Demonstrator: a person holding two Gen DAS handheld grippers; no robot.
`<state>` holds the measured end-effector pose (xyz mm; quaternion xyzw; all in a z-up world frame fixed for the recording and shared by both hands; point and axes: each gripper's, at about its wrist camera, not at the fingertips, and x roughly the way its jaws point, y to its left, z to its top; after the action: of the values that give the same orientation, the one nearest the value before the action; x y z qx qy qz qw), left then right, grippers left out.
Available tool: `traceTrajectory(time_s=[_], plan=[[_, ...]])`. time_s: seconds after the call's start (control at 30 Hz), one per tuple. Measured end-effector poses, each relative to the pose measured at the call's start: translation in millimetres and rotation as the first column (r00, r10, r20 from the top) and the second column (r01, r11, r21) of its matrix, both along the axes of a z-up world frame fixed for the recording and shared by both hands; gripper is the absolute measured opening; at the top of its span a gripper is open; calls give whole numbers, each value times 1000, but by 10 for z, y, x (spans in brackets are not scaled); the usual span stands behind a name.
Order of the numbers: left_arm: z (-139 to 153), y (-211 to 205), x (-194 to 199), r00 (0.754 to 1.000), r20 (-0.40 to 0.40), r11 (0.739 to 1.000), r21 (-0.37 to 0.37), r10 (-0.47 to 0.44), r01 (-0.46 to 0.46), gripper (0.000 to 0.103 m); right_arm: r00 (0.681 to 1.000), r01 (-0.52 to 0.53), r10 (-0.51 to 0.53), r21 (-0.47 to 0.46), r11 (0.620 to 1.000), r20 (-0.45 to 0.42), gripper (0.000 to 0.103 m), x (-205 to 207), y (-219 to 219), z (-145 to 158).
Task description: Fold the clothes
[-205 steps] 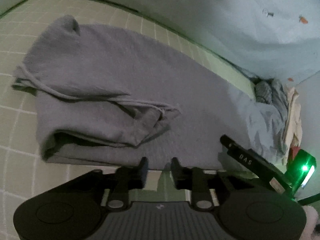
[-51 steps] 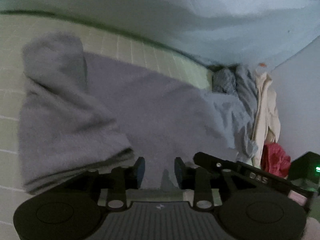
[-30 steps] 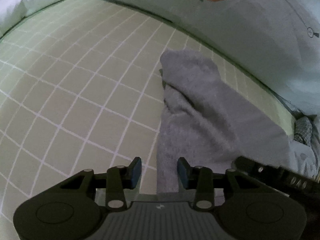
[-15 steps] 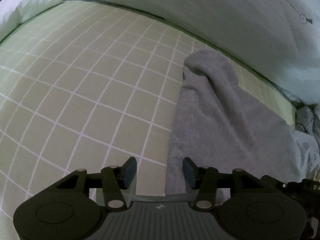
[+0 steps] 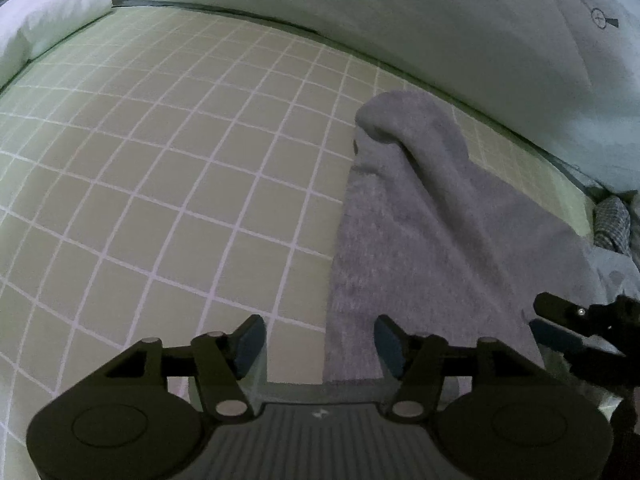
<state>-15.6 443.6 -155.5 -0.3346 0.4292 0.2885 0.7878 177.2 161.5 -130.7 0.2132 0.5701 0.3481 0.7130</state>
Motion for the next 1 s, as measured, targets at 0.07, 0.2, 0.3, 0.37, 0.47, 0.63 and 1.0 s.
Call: traceTrajectory(time_s=[0.07, 0.2, 0.3, 0.37, 0.47, 0.63, 1.0], plan=[[28, 41, 4, 1000, 13, 1000, -1, 11, -11, 62, 984, -77, 93, -108, 991, 155, 41, -60, 134, 118], [90, 237, 83, 997, 76, 1000, -11, 24, -23, 62, 932, -163, 218, -203, 966, 288, 53, -138, 291, 225], [110, 399, 256, 994, 108, 1000, -7, 20, -20, 62, 963, -144, 174, -155, 977, 205, 56, -75, 320, 130], [116, 501, 376, 991, 132, 1000, -18, 19, -16, 62, 976, -124, 151, -169, 978, 159, 56, -15, 372, 87], [111, 660, 579, 988, 155, 999, -32, 17, -12, 62, 982, -113, 138, -186, 976, 131, 56, 50, 477, 91], [58, 823, 828, 986, 168, 998, -65, 16, -5, 62, 979, -116, 147, -208, 971, 139, 56, 96, 572, 129], [-81, 822, 789, 983, 180, 993, -116, 39, -18, 49, 983, -115, 141, -207, 971, 115, 56, 109, 566, 114]])
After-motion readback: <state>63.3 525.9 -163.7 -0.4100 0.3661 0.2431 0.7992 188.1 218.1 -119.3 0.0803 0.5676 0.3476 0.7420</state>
